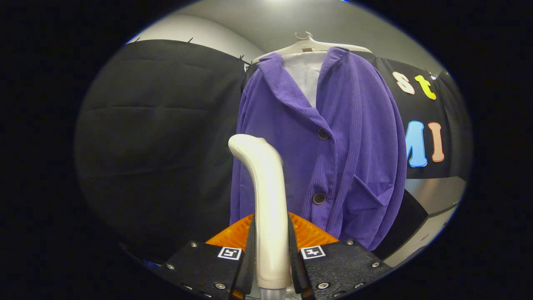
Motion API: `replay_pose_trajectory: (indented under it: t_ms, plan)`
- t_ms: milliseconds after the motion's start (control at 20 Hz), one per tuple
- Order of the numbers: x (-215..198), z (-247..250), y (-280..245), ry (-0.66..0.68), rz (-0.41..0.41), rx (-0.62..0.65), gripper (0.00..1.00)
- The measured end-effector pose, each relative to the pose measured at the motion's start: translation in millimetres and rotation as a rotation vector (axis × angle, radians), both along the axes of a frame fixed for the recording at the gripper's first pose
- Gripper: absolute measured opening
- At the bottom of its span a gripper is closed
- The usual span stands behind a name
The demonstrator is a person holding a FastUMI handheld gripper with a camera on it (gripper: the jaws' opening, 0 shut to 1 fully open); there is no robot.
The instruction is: Iron the clothes twice with a garment steamer, once on the left side and once on the right side.
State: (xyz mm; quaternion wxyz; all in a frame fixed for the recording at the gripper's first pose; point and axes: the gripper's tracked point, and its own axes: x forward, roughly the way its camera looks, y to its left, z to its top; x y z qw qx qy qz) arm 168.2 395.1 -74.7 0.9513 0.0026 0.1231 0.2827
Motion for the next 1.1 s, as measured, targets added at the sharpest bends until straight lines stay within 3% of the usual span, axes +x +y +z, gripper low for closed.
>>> replay_pose_trajectory:
  t_ms: [1100]
  plan:
    - [-82, -175, -50, 0.294, 0.010, -0.156, 0.37]
